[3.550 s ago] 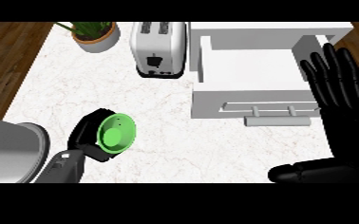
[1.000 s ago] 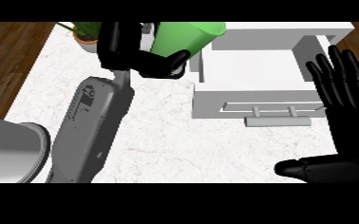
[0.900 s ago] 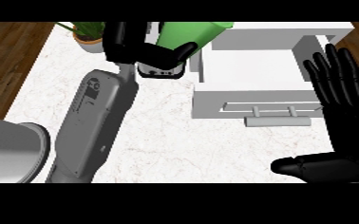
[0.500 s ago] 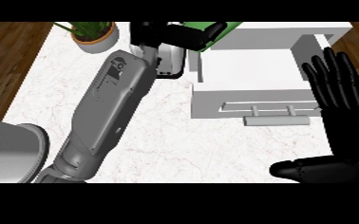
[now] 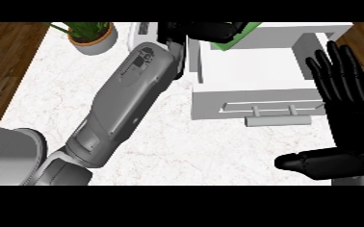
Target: Pick up the cup, place it into the drawer and close the drawer
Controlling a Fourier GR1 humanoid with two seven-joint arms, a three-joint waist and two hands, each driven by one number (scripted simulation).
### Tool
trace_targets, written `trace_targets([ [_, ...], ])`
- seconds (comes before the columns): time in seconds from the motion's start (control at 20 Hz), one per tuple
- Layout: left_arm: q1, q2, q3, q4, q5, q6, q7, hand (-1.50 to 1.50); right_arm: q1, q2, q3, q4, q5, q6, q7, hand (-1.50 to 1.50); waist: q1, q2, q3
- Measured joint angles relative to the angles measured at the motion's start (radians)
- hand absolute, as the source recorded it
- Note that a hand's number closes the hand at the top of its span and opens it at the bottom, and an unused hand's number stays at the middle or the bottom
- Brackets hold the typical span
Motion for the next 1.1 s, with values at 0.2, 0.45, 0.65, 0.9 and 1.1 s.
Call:
trace_targets([
  [0.2, -0.047, 0.0, -0.041, 0.106, 0.06, 0.005, -0.031, 1.5, 0.009, -0.002, 0.007, -0.02, -0.001, 0.003, 0.01, -1.5, -0.009, 0.002, 0.0],
  [0.45, -0.105, 0.0, -0.099, 0.233, 0.113, 0.005, -0.065, 1.5, -0.001, -0.008, 0.0, -0.026, -0.019, 0.01, 0.021, -1.5, -0.027, 0.007, 0.0],
  [0.65, -0.107, 0.0, -0.181, 0.281, 0.156, 0.017, -0.092, 1.5, -0.002, 0.005, 0.027, -0.023, -0.004, 0.008, 0.019, -1.5, -0.041, 0.009, 0.0],
  [0.9, -0.14, 0.0, -0.261, 0.336, 0.19, 0.043, -0.08, 1.5, -0.022, 0.0, 0.029, -0.018, -0.015, 0.016, 0.025, -1.5, -0.06, 0.014, 0.001],
  [1.1, -0.149, 0.0, -0.333, 0.358, 0.199, 0.078, -0.057, -1.5, -0.028, 0.006, 0.032, -0.005, -0.016, 0.02, 0.004, -1.5, -0.069, 0.016, 0.001],
])
